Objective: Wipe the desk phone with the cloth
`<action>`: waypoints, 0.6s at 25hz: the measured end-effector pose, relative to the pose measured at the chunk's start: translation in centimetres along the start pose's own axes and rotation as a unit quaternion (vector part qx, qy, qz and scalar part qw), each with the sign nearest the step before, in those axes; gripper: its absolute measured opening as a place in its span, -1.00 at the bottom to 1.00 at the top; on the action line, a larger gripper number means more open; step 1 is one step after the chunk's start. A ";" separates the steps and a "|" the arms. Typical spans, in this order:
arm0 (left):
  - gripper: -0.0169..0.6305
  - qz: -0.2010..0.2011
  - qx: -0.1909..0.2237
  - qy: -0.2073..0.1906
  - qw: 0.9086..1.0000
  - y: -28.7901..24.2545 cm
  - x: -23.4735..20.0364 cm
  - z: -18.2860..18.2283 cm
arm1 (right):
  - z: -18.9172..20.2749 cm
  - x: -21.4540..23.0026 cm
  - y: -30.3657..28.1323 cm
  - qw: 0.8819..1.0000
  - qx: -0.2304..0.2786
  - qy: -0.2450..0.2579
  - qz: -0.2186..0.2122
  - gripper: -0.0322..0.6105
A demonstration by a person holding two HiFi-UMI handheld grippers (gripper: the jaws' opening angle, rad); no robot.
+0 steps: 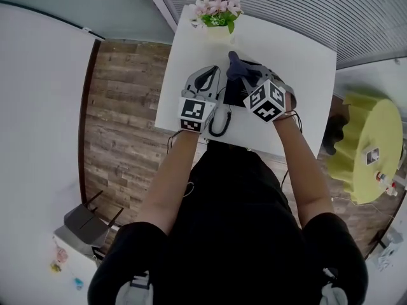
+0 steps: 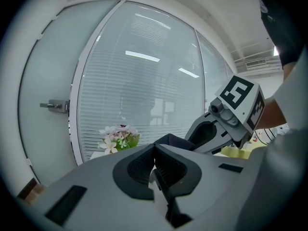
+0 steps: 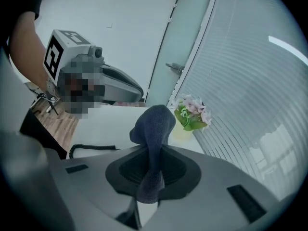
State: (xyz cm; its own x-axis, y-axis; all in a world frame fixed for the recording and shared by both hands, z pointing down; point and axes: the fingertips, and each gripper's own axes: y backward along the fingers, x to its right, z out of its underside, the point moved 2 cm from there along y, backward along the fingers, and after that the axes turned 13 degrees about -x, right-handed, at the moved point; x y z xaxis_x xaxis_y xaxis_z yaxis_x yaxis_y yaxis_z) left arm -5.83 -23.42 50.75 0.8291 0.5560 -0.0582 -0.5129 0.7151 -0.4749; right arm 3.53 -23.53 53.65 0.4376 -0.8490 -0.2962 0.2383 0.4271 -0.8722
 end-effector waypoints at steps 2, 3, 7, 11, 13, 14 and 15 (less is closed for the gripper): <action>-0.92 0.007 0.000 -0.002 1.000 -0.7 -0.4 -0.2 | -0.4 0.5 -0.9 1.000 -0.005 0.000 0.009 -0.70; -0.92 0.011 -0.001 -0.003 1.000 -1.0 -0.6 -0.1 | -0.5 0.7 -1.4 1.000 -0.007 0.000 0.012 -0.70; -0.92 0.026 -0.015 -0.002 1.000 -2.7 -1.2 0.4 | -1.0 1.3 -3.8 1.000 -0.011 -0.010 0.011 -0.70; -0.92 0.039 -0.021 -0.007 0.999 -3.8 -1.3 1.0 | -0.8 1.5 -6.1 1.000 -0.018 -0.021 0.013 -0.70; -0.92 0.042 -0.025 -0.006 0.999 -4.1 -1.5 1.6 | -0.5 1.3 -7.2 0.999 -0.026 -0.023 0.009 -0.70; -0.92 0.043 -0.027 -0.004 0.999 -4.2 -1.6 1.9 | -0.4 1.1 -7.7 0.999 -0.030 -0.023 0.005 -0.70; -0.92 0.044 -0.028 -0.001 0.999 -4.3 -1.7 2.3 | -0.2 1.0 -8.1 0.999 -0.033 -0.023 0.002 -0.70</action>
State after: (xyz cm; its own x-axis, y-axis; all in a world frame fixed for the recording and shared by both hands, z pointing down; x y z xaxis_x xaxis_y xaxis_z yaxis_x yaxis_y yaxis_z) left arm -5.52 -26.49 54.89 0.7811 0.6164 -0.0994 -0.5702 0.6393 -0.5160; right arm 1.83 -27.87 60.31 0.4777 -0.8319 -0.2824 0.1794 0.4070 -0.8956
